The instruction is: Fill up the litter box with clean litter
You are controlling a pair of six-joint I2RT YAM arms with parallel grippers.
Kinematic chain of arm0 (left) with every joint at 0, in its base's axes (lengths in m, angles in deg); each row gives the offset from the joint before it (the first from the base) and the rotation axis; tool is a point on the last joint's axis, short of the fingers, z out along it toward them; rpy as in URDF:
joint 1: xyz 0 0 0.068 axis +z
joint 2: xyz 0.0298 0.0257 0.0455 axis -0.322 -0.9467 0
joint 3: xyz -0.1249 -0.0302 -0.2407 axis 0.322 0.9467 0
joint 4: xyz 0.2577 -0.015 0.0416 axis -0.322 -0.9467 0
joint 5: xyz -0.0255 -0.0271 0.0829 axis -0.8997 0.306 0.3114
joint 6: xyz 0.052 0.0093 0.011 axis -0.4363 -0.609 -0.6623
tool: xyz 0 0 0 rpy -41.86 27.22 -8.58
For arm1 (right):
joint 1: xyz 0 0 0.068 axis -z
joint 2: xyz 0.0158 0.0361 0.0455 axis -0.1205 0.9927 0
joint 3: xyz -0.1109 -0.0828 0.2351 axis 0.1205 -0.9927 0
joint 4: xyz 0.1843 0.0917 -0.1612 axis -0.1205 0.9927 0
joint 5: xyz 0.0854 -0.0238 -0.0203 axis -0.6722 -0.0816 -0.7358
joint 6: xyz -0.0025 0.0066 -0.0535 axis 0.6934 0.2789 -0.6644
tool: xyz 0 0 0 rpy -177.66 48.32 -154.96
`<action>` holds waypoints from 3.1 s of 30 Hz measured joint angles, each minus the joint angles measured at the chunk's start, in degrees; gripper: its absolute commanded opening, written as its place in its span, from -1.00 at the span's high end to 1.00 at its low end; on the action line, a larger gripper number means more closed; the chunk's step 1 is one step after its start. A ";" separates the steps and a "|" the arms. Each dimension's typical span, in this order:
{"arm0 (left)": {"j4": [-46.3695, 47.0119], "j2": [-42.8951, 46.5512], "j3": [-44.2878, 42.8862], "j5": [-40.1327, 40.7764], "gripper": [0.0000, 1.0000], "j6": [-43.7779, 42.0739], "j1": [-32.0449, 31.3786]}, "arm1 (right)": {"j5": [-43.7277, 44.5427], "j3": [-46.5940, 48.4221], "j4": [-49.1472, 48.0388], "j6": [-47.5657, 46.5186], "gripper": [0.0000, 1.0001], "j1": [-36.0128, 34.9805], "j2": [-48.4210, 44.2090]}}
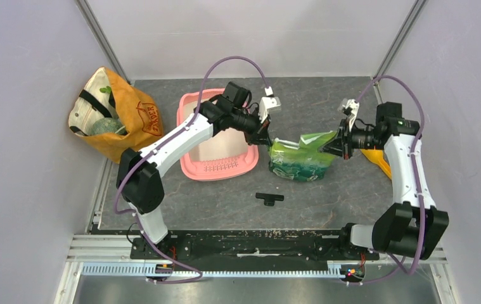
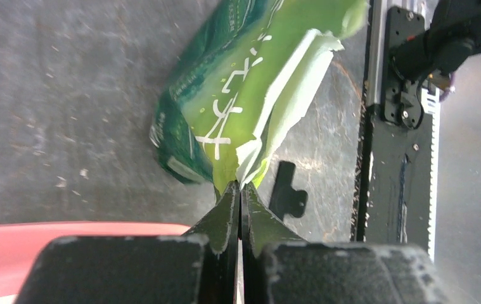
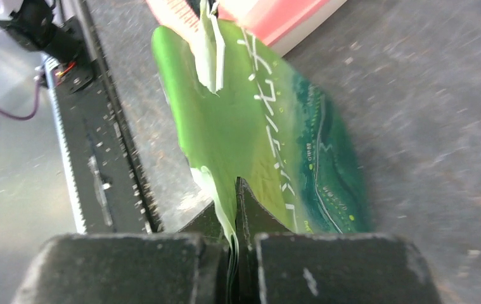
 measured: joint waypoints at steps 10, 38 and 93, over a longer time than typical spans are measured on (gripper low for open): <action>0.48 2.23 3.87 1.01 -0.55 2.23 -0.68 | 0.17 -2.01 14.34 -12.41 1.00 -0.26 4.57; 1.84 -1.53 -2.99 10.60 -0.46 -1.16 -5.38 | -0.09 3.23 15.58 -12.41 1.00 -0.26 4.63; 9.46 -7.15 -2.73 11.52 0.96 45.40 -6.97 | 3.82 -1.09 -15.26 18.71 1.00 -8.20 0.55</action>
